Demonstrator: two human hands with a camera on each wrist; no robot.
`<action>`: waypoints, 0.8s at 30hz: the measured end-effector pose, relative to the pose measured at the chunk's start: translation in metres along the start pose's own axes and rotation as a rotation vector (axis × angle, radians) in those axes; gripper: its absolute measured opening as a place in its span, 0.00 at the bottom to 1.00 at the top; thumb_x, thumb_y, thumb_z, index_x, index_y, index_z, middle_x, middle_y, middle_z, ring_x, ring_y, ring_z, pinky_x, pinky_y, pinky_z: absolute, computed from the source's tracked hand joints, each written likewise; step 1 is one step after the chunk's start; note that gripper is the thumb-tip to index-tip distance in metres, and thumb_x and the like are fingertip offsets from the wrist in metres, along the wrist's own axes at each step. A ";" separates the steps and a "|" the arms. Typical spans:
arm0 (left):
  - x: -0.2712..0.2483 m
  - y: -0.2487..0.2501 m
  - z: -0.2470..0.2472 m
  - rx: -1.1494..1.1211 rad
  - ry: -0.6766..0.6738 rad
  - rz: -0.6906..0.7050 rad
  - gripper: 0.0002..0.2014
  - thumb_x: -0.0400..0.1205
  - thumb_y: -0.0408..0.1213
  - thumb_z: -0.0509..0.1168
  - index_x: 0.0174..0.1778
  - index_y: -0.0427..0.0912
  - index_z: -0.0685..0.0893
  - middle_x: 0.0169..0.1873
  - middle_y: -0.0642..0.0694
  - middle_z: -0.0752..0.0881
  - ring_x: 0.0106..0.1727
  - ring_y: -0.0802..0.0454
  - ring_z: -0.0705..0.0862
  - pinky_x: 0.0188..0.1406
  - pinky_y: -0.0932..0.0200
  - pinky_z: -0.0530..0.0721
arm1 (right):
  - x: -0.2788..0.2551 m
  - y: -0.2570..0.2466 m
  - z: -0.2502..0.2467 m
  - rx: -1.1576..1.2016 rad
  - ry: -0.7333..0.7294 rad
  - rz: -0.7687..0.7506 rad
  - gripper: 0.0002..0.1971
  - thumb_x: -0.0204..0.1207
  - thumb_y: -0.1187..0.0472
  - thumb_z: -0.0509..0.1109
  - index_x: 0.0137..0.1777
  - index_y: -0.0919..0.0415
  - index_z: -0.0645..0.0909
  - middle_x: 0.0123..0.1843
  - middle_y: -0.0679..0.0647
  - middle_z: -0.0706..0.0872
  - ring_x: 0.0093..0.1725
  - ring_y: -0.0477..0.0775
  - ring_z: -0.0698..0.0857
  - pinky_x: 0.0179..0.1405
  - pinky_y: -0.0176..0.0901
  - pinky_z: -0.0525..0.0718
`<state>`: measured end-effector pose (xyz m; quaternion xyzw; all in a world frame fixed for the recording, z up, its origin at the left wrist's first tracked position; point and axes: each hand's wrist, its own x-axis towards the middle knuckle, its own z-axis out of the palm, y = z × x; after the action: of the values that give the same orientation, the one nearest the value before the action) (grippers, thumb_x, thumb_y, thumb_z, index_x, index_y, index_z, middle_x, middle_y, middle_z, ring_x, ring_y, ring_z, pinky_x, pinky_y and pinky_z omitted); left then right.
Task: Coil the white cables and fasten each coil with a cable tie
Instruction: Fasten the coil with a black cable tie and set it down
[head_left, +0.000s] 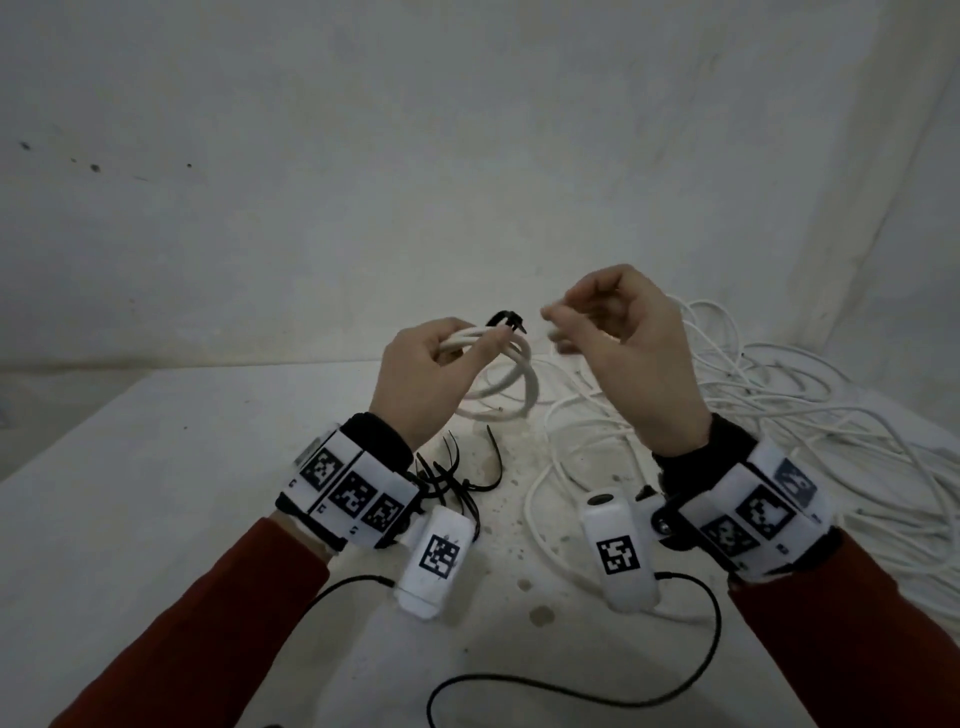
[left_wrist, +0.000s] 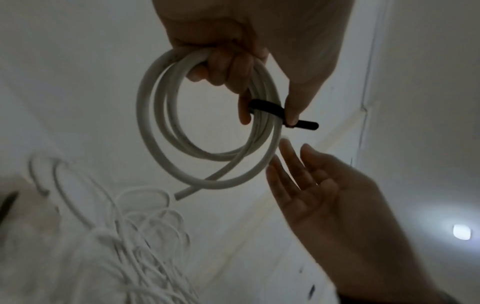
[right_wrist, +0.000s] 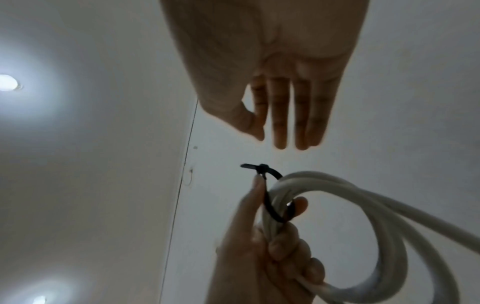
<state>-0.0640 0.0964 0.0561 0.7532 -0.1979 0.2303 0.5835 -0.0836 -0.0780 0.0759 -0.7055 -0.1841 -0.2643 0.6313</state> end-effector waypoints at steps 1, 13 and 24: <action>0.002 0.000 -0.002 0.059 0.028 0.058 0.12 0.75 0.53 0.71 0.36 0.47 0.89 0.22 0.56 0.80 0.25 0.62 0.70 0.28 0.67 0.66 | 0.000 -0.003 -0.001 -0.019 0.004 0.085 0.05 0.78 0.62 0.71 0.41 0.59 0.80 0.36 0.54 0.88 0.30 0.51 0.84 0.31 0.47 0.82; 0.006 -0.007 -0.003 0.244 0.179 0.271 0.11 0.74 0.50 0.71 0.42 0.46 0.88 0.32 0.60 0.85 0.34 0.66 0.83 0.33 0.76 0.75 | -0.002 -0.011 0.019 0.386 -0.345 0.499 0.15 0.84 0.61 0.62 0.35 0.63 0.79 0.21 0.49 0.69 0.18 0.45 0.63 0.19 0.35 0.63; 0.009 -0.021 -0.009 0.191 0.221 0.065 0.12 0.75 0.49 0.65 0.35 0.46 0.88 0.21 0.53 0.78 0.23 0.60 0.70 0.24 0.72 0.65 | -0.027 -0.004 0.046 0.415 -0.350 0.445 0.16 0.83 0.66 0.62 0.32 0.65 0.76 0.19 0.48 0.67 0.18 0.45 0.64 0.20 0.35 0.64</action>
<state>-0.0457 0.1098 0.0462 0.7686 -0.1339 0.3484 0.5195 -0.1014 -0.0301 0.0599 -0.6197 -0.1810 0.0476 0.7622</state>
